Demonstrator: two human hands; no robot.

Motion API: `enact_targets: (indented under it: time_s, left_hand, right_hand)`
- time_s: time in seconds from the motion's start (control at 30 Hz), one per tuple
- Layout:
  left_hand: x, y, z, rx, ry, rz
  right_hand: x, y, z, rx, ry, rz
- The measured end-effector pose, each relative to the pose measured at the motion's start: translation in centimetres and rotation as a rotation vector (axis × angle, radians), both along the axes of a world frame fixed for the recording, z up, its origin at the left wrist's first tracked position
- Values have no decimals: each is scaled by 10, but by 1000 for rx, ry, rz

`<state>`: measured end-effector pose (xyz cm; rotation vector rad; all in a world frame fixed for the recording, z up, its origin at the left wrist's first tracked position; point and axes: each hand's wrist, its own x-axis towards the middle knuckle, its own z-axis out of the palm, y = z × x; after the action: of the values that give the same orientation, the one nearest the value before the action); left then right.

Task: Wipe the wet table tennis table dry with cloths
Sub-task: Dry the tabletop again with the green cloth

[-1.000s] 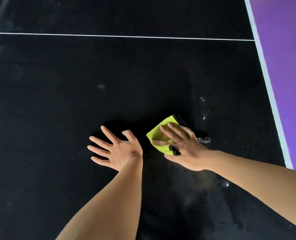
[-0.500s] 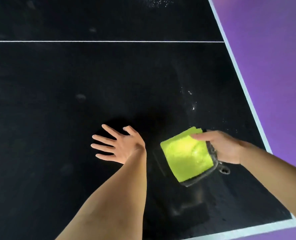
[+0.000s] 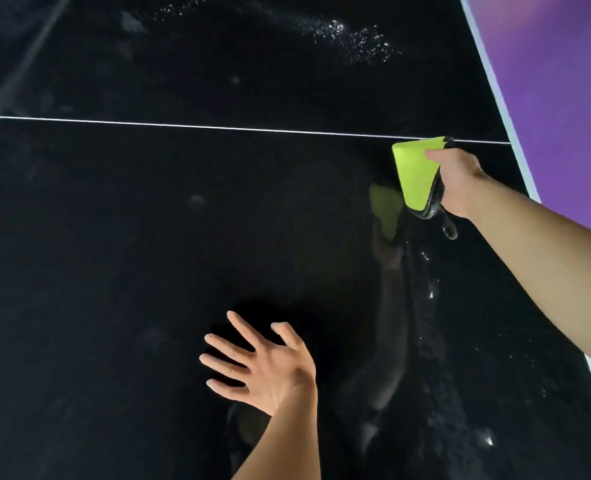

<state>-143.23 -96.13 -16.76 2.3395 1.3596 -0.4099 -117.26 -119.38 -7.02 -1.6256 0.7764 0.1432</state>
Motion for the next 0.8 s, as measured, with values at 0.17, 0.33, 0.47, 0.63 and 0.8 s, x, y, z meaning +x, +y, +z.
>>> enact_targets:
  time_s: [0.17, 0.33, 0.47, 0.63, 0.8]
  left_hand:
    - [2, -1, -1, 31, 35, 26]
    - [1, -2, 2, 41, 51, 30]
    - [0, -1, 3, 18, 37, 23]
    - [-1, 2, 4, -11, 8, 14]
    - [-4, 6, 5, -43, -67, -14]
  right_hand:
    - [55, 61, -1, -363, -100, 377]
    - [19, 126, -73, -672, -10, 998]
    - [-34, 142, -92, -633, -235, 1230]
    - [-111, 129, -80, -431, -248, 1338]
    - [-201, 114, -64, -403, -109, 1174]
